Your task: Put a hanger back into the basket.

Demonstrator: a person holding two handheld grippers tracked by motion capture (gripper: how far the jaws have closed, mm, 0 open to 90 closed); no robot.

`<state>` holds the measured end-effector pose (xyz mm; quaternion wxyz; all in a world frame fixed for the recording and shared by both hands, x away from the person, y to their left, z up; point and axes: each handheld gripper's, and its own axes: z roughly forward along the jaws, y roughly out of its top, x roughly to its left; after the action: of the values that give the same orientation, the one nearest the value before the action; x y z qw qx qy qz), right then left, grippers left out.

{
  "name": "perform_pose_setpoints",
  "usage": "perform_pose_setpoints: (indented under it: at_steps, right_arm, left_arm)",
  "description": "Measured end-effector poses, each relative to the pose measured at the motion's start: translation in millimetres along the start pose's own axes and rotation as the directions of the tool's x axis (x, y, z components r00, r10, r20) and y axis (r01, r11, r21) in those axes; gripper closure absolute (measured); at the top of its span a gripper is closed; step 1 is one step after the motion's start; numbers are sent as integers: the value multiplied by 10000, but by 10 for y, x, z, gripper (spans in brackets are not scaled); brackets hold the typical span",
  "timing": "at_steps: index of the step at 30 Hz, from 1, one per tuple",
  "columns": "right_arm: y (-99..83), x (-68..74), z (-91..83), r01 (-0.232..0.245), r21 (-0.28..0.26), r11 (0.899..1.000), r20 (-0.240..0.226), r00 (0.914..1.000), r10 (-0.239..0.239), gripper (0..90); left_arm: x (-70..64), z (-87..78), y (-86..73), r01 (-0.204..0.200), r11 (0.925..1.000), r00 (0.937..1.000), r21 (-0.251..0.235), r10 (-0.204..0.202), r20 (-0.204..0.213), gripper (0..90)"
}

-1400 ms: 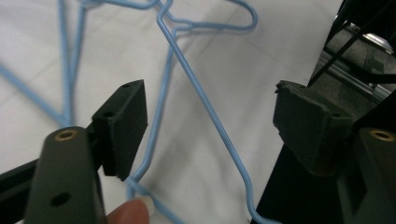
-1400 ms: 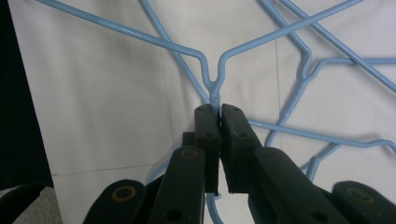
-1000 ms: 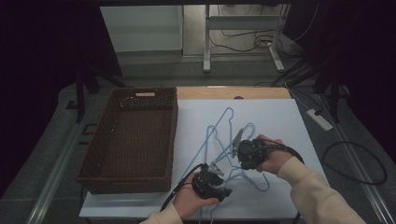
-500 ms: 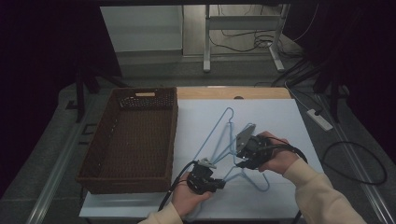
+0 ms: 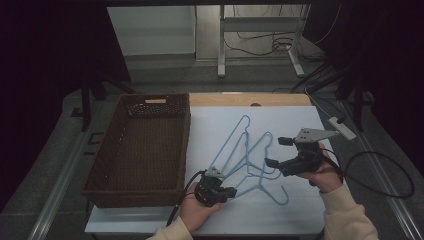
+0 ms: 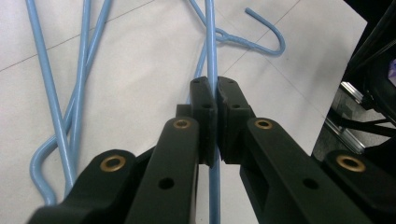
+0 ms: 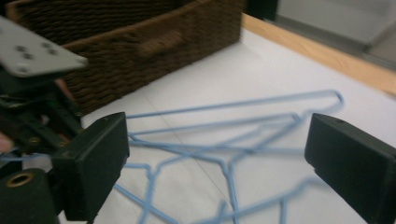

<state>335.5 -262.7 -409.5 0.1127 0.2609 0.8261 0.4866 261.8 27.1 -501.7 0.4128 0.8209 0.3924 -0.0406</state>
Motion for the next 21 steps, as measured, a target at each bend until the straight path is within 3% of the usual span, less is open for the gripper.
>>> perform_pose_setpoints:
  at_steps: [3, 5, 6, 8, 13, 16, 21]
  right_arm:
    - [-95, -27, -46, -308, -389, 9988, 859, 9957, 340, 62]
    - [-154, -51, -89, -682, -401, 9969, 1423, 9871, 733, 37]
    - [-171, -63, -117, -1107, -384, 9931, 1598, 9804, 1154, 38]
    - [-220, -104, -171, -1481, -548, 9874, 1691, 9733, 1554, 55]
    - [-410, -168, -269, -1318, -680, 9889, 1940, 9706, 1427, 66]
    - [-504, -204, -305, -1625, -754, 9838, 2058, 9629, 1748, 64]
    - [-623, -242, -358, -1809, -717, 9809, 2000, 9608, 1919, 94]
  left_arm:
    - [4, -5, -4, 27, 10000, 10000, -37, -27, 0, 864]
    - [9, -21, -11, 45, 9999, 10000, -96, -45, 10, 864]
    - [8, -29, -12, 39, 9999, 10000, -127, -39, 14, 864]
    - [8, -37, -13, 28, 9999, 10000, -134, -28, 15, 864]
    - [-5, -127, -4, -2, 9987, 10000, -516, 0, -35, 864]
    - [-15, -178, 4, 16, 9971, 10000, -762, -22, -88, 865]
    - [-20, -264, 16, -3, 9932, 9999, -1163, -13, -141, 867]
